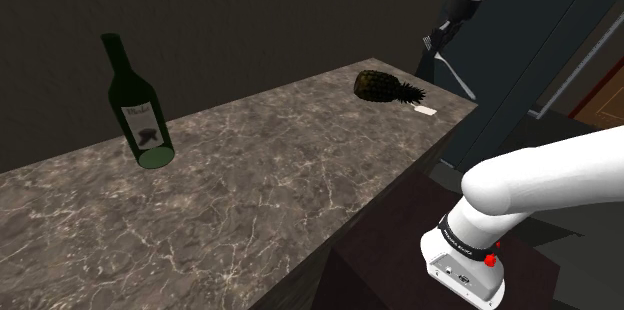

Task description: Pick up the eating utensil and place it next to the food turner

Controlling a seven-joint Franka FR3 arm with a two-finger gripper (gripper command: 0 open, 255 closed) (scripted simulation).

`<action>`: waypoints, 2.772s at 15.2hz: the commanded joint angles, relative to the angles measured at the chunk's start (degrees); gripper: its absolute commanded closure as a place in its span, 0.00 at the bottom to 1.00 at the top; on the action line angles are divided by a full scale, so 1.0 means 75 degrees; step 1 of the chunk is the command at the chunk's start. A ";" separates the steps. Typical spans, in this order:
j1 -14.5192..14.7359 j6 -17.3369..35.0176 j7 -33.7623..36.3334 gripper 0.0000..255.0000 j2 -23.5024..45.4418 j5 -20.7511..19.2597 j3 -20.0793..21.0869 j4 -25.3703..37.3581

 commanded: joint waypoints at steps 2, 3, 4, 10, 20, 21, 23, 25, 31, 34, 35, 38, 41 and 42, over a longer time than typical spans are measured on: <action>-0.0043 0.0255 -0.0020 1.00 -0.0202 -0.0051 -0.0025 -0.0457; -0.0048 0.0355 -0.0020 1.00 -0.0213 -0.0059 -0.0033 -0.0567; -0.0053 0.0455 -0.0021 1.00 -0.0222 -0.0066 -0.0041 -0.0676; -0.0080 0.1064 -0.0027 1.00 -0.0241 -0.0109 -0.0094 -0.1304; -0.0114 0.2124 -0.0049 1.00 -0.0123 -0.0177 -0.0204 -0.2247; -0.0117 0.2233 -0.0052 1.00 -0.0101 -0.0183 -0.0216 -0.2334; -0.0121 0.2455 -0.0059 1.00 -0.0048 -0.0195 -0.0242 -0.2504; -0.0125 0.2681 -0.0067 1.00 0.0013 -0.0206 -0.0269 -0.2668; -0.0128 0.3379 -0.0097 1.00 0.0254 -0.0232 -0.0356 -0.3127; -0.0126 0.3626 -0.0111 1.00 0.0357 -0.0238 -0.0388 -0.3273; -0.0126 0.3627 -0.0111 1.00 0.0358 -0.0238 -0.0388 -0.3272; -0.0126 0.3627 -0.0111 1.00 0.0358 -0.0237 -0.0388 -0.3272; -0.0126 0.3625 -0.0111 1.00 0.0358 -0.0237 -0.0388 -0.3270; -0.0126 0.3625 -0.0111 0.00 0.0358 -0.0237 -0.0388 -0.3270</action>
